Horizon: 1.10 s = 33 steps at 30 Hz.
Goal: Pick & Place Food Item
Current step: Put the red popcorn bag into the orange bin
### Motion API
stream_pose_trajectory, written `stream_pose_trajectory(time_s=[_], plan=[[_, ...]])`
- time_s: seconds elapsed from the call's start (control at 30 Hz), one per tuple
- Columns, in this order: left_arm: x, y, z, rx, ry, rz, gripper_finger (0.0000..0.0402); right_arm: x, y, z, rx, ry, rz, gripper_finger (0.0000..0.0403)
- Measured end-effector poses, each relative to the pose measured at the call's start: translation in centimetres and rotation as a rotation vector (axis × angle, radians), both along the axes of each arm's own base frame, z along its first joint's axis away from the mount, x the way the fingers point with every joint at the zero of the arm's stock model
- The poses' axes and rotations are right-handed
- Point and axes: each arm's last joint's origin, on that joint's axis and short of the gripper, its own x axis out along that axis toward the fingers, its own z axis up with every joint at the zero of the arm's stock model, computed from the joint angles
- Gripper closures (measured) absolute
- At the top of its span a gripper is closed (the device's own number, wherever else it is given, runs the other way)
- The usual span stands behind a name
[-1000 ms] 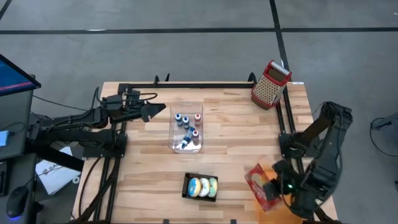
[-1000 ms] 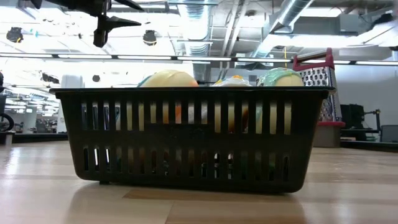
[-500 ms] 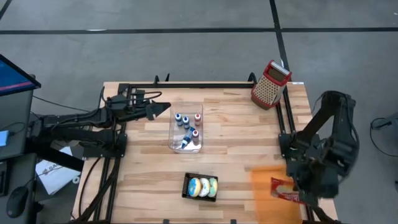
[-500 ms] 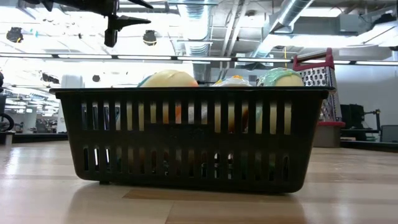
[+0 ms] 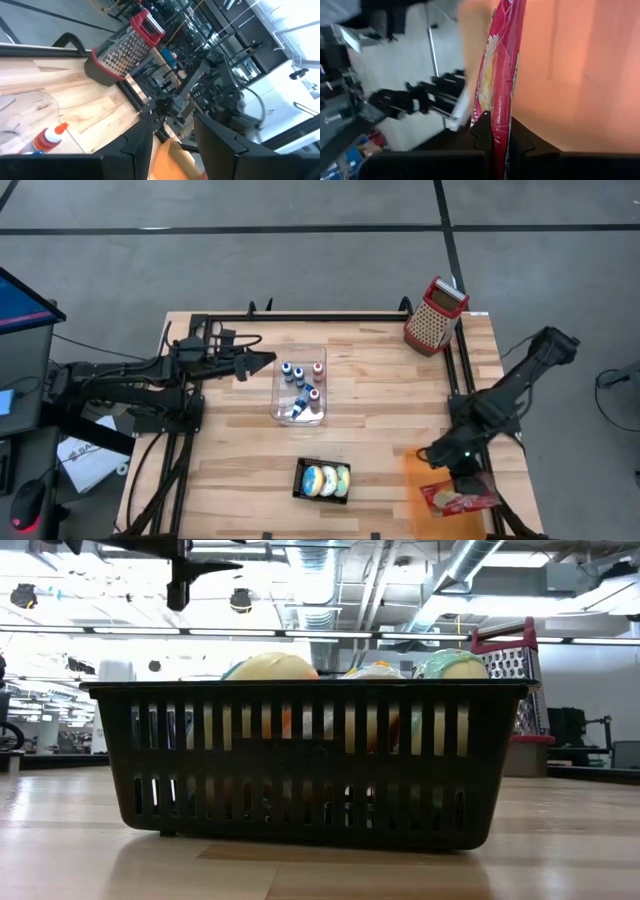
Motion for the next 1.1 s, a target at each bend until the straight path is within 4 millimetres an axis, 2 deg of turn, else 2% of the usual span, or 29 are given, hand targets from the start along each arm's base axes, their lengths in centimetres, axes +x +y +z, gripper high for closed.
stream_pose_trajectory(time_s=[0.2, 0.4, 0.83, 0.93, 1.1], plan=[[0.1, -0.6, 0.0, 0.000, 0.001, -0.036, 0.0262, 0.3, -1.2, -3.7, 0.012, -0.008, -0.042, 0.0394], [0.1, -1.2, 0.0, 0.000, 0.001, -0.066, 0.0262, 0.4, -2.4, -6.0, 0.021, -0.041, -0.200, 0.0394], [0.1, -1.4, 0.0, -0.007, -0.001, -0.075, 0.0262, -1.0, -2.5, -8.6, -0.015, -0.011, -0.295, 0.0392], [0.1, -1.4, 0.0, -0.021, -0.004, -0.075, 0.0262, -1.0, -2.7, -8.9, -0.036, -0.010, -0.320, 0.0374], [0.1, -1.3, 0.0, -0.028, -0.006, -0.075, 0.0262, -1.7, -3.0, -10.0, -0.076, 0.044, -0.347, 0.0318]])
